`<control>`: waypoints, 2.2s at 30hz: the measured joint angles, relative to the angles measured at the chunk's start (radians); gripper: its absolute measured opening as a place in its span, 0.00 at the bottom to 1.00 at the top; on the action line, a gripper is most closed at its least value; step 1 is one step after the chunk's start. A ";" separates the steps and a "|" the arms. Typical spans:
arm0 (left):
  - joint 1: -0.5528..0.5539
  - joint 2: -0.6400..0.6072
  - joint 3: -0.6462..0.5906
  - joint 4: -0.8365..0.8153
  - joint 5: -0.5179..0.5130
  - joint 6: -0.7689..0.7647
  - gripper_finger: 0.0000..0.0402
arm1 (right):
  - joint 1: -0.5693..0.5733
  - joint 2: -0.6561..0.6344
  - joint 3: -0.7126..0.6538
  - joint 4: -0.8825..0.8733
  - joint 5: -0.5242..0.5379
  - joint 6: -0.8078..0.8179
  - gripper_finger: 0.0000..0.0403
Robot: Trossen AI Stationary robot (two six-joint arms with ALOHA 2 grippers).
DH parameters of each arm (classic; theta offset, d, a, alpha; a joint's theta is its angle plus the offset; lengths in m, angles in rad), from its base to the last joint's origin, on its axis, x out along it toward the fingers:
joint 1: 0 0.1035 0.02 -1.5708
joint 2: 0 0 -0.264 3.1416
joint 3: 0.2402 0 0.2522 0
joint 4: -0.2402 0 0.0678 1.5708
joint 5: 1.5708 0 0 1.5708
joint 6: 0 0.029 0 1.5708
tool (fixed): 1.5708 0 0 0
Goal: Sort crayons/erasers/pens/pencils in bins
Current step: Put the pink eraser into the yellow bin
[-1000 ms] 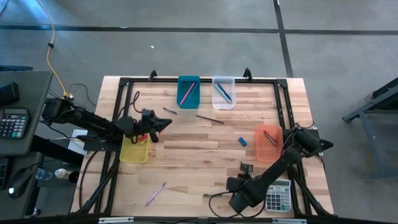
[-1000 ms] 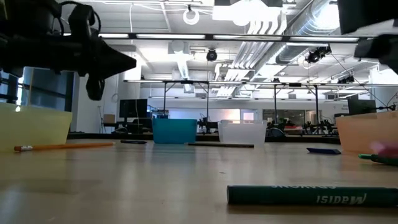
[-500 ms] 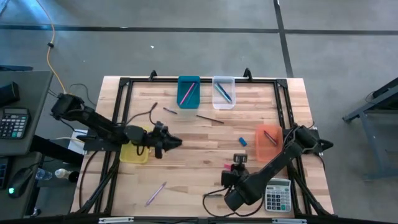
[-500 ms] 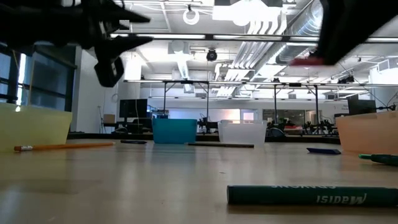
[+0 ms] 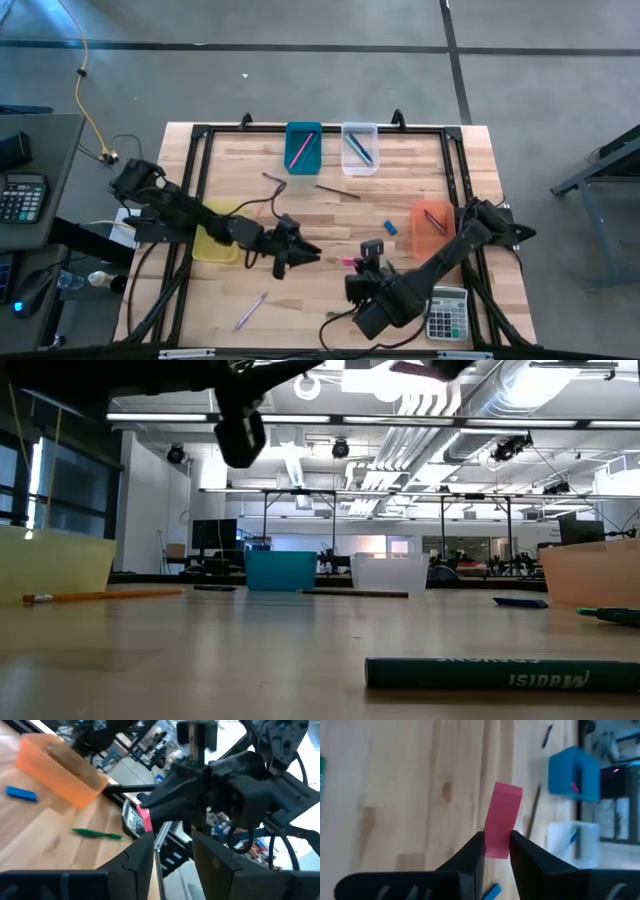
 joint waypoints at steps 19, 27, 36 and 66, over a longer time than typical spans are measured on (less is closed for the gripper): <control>0.065 0.197 0.188 -0.063 0.006 -0.018 0.31 | -0.016 -0.002 0.006 0.027 0.074 -0.119 0.16; 0.068 0.197 0.191 -0.061 0.011 0.009 0.31 | -0.010 -0.002 0.006 0.028 0.078 -0.117 0.16; 0.068 0.196 0.191 -0.085 0.054 0.049 0.31 | 0.006 -0.002 0.005 0.025 0.086 -0.105 0.16; 0.066 0.195 0.191 -0.090 0.122 0.369 0.31 | 0.066 -0.002 0.005 0.031 0.140 -0.037 0.17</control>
